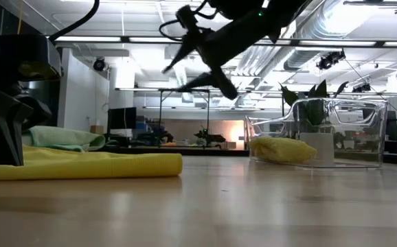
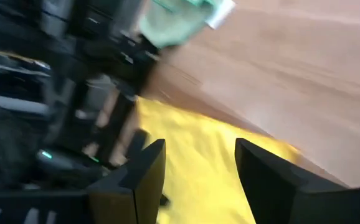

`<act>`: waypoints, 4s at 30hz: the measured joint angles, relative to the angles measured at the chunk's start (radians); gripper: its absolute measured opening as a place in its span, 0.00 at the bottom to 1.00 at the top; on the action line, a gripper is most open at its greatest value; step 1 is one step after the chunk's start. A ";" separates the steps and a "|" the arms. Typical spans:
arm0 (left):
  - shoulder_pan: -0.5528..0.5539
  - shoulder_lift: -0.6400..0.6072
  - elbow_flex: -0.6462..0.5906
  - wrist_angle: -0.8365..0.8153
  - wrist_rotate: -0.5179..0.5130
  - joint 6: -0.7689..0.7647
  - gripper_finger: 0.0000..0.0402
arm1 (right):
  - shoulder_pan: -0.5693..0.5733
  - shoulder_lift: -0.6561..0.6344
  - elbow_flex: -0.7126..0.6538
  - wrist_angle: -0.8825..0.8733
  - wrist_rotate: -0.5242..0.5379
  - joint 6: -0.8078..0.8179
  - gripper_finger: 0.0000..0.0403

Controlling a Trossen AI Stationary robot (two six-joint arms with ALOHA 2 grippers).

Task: Fold microfiber towels
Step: Fold the top yellow microfiber towel

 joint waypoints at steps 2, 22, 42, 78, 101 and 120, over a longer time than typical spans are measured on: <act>0.000 -0.002 0.000 -0.001 0.004 0.024 0.00 | 0.012 0.000 0.000 -0.096 -0.033 0.006 0.46; 0.169 -0.140 -0.002 -0.001 0.187 0.281 0.00 | 0.137 0.191 -0.001 -0.057 0.003 0.399 0.46; 0.323 0.117 0.004 0.319 0.198 0.351 0.00 | 0.146 0.277 0.000 0.051 -0.046 0.594 0.46; 0.323 0.146 0.002 0.368 0.208 0.342 0.00 | 0.011 0.087 0.000 0.025 -0.011 0.261 0.46; 0.323 0.146 0.001 0.371 0.210 0.357 0.00 | 0.182 0.283 0.000 0.072 0.067 0.642 0.45; 0.323 0.146 0.001 0.370 0.210 0.350 0.00 | 0.135 0.161 -0.001 0.137 0.093 0.504 0.45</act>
